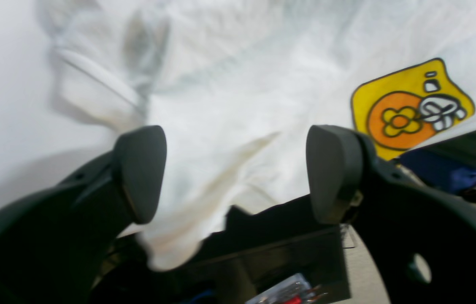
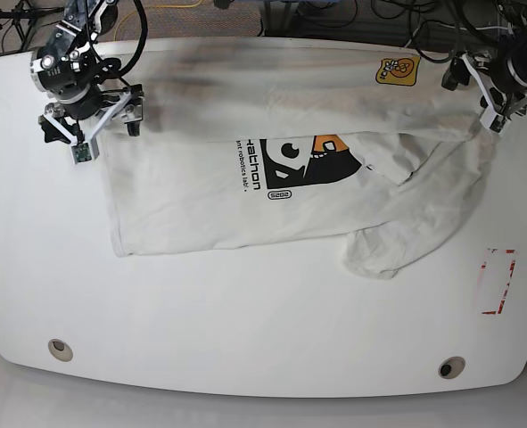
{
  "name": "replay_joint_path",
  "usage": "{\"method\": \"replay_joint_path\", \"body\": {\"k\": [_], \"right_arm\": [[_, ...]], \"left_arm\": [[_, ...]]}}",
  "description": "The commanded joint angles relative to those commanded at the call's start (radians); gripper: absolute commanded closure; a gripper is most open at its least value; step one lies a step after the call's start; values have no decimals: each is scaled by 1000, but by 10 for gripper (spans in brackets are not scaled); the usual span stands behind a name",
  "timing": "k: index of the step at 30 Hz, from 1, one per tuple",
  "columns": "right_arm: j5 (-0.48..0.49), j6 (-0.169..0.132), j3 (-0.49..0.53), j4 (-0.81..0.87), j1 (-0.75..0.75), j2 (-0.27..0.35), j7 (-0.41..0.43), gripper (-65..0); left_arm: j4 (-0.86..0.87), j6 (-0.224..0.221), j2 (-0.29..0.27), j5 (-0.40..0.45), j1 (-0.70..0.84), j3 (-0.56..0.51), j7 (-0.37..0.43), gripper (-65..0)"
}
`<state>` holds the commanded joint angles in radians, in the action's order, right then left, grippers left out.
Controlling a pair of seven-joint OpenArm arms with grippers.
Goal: Fold the T-shirt properly
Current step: 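Release the shirt edge and raise both grippers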
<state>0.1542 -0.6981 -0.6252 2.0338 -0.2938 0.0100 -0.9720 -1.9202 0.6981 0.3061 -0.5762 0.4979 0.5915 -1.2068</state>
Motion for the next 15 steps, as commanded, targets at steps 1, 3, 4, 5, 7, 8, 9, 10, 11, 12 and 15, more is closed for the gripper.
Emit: {"method": "replay_joint_path", "body": {"k": [1, 3, 4, 5, 7, 8, 9, 10, 11, 12, 15], "right_arm": [[0, 0, 12, 0, -2, -3, -5, -533], [0, 0, 32, -2, -11, -8, -15, -441], [0, 0, 43, -2, -25, -8, -17, -385], [0, 0, 49, -2, -32, -9, -17, -342], [0, 0, 64, -3, -51, -11, -17, -216], [0, 0, 69, -3, -52, -11, -17, -181], [-3, 0, 72, -3, -57, -11, -17, -103], [-5, 0, 72, -5, -63, -11, -17, -63], [-5, 0, 74, -6, -72, -11, -17, -38], [-6, 0, 77, -17, -89, -11, -15, -27], [-6, 0, 77, -55, -103, -5, -12, -48]], "left_arm": [[0, 0, -14, 26, 0, -8, 0, -476], [-2, 0, -32, 75, 0, -14, 2, -476], [-2, 0, -38, 98, 0, -12, 2, -469], [-2, 0, -41, 117, 0, -9, 2, -461], [2, 0, -52, 173, 0, -9, 3, -411], [3, 0, -60, 195, 0, -11, 6, -386], [8, 0, -75, 229, 0, -11, 18, -342], [11, 0, -84, 249, 0, -11, 28, -314], [14, 0, -91, 270, 0, -12, 43, -288], [15, 0, -97, 298, 0, -12, 63, -257], [46, 0, -103, 350, 0, -14, 104, -222]]}}
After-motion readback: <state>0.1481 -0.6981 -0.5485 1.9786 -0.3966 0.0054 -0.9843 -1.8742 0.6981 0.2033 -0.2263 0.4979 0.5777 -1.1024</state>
